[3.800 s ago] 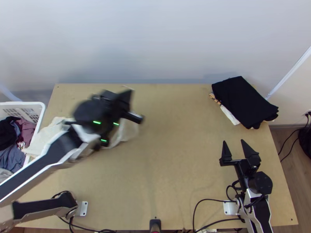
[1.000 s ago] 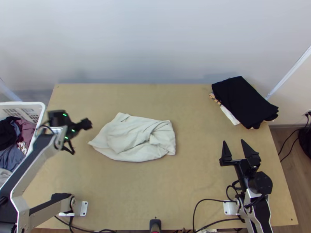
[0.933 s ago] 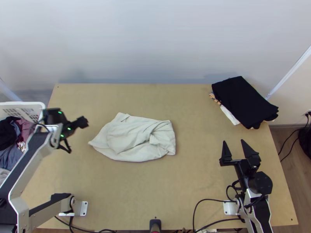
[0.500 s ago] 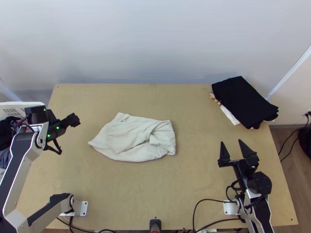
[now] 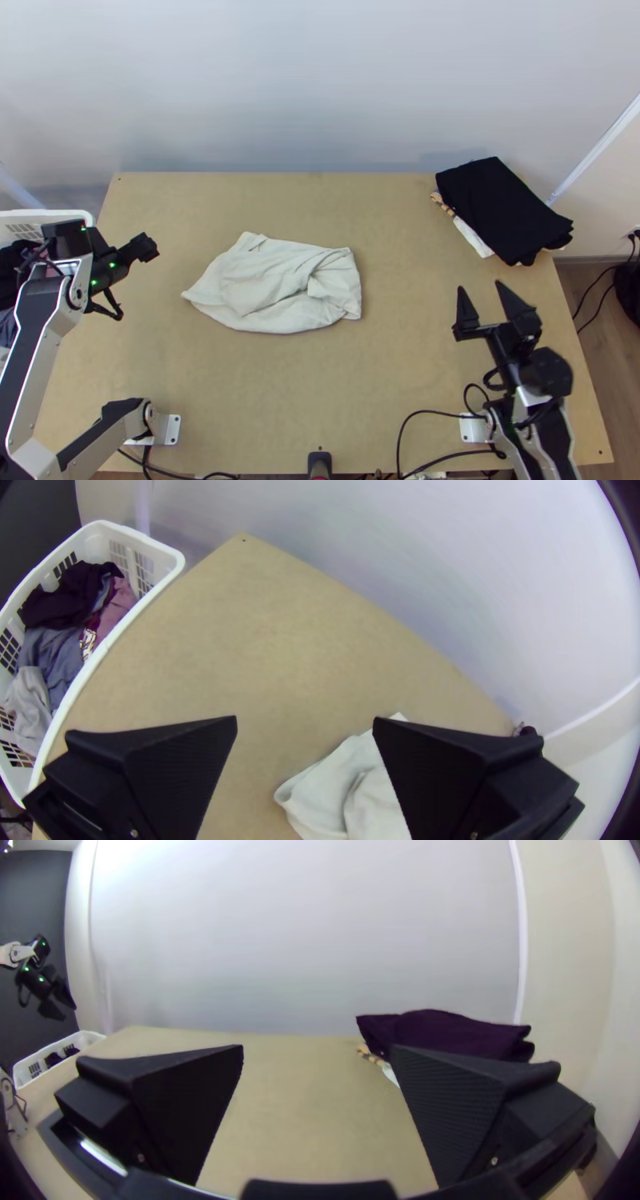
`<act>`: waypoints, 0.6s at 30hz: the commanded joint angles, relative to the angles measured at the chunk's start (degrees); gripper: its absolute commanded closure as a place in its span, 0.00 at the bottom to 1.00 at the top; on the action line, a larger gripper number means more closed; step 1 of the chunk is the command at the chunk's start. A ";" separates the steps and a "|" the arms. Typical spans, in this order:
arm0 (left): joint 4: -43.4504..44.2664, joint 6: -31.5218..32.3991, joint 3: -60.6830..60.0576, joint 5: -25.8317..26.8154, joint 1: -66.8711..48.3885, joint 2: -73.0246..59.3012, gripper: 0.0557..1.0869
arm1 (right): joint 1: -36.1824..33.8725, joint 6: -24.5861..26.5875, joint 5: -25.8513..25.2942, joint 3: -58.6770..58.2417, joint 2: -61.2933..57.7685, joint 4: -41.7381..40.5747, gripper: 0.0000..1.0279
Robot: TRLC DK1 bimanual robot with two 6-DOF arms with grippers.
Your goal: Fold the t-shirt
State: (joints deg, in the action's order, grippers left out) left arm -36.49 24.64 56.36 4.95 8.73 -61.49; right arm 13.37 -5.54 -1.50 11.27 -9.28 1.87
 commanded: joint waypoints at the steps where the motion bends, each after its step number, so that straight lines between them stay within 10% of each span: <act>1: 2.21 1.55 -2.83 0.23 -0.73 0.94 0.04 | 4.39 1.32 -0.08 9.65 -10.15 -0.29 0.03; 18: 15.13 0.76 -10.74 0.23 -2.58 2.87 0.04 | 32.43 8.00 -0.08 63.62 -68.33 13.86 0.03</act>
State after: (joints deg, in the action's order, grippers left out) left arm -22.90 25.08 47.86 4.93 6.04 -60.73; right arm 42.39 1.30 -1.65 68.69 -71.26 14.33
